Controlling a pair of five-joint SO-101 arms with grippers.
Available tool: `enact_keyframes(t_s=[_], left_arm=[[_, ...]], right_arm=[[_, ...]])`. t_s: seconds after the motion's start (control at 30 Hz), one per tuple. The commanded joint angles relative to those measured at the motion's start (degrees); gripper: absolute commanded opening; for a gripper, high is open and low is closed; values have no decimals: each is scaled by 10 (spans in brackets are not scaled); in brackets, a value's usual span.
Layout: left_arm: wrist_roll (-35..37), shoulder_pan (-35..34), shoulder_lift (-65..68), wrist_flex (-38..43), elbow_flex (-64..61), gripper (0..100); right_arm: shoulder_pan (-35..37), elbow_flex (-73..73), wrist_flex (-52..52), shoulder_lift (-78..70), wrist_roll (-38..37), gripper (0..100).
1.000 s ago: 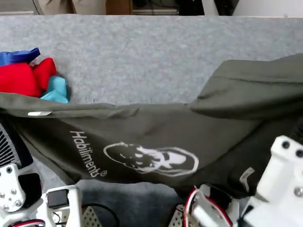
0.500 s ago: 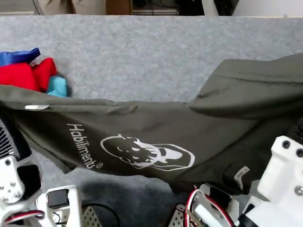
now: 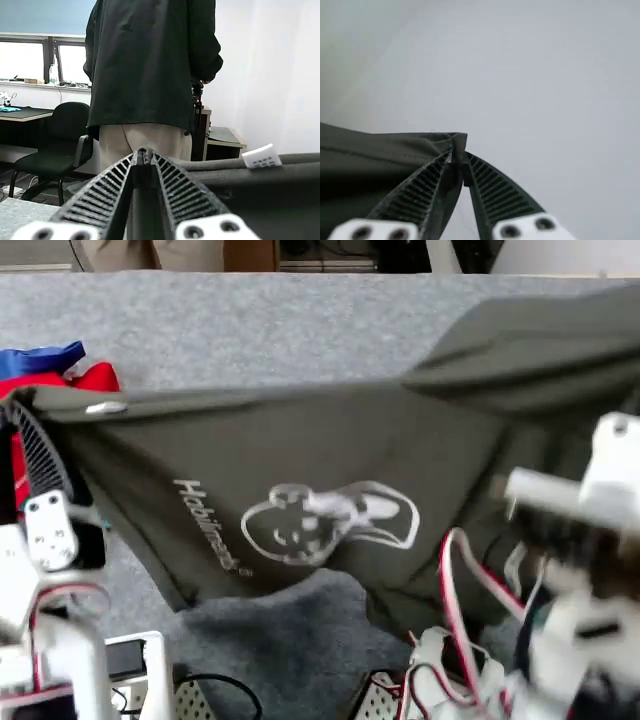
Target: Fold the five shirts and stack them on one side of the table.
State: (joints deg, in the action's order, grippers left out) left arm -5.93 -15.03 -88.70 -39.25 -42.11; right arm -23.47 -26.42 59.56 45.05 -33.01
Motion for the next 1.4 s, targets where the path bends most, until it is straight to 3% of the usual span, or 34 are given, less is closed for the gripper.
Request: enact_keyframes(t_s=[0.0,0.2,0.37,0.7,0.8,1.03,1.37], left_arm=[[-1,9,7,101,-58,19],[-4,78,7,252,-171,20],[-5,86,45,276,-215,20],[-2,86,284,344,-145,20],[-1,86,378,350,-85,20],[-1,85,577,347,61,20],[1,68,765,345,199,19]], right_arm=[[49,73,-47,-4,5,5],[112,185,-96,-6,5,5],[123,292,-178,-6,5,5],[124,506,-399,-7,7,5],[124,538,-442,-29,51,5],[122,491,-440,-155,125,5],[135,342,-294,-328,131,5]])
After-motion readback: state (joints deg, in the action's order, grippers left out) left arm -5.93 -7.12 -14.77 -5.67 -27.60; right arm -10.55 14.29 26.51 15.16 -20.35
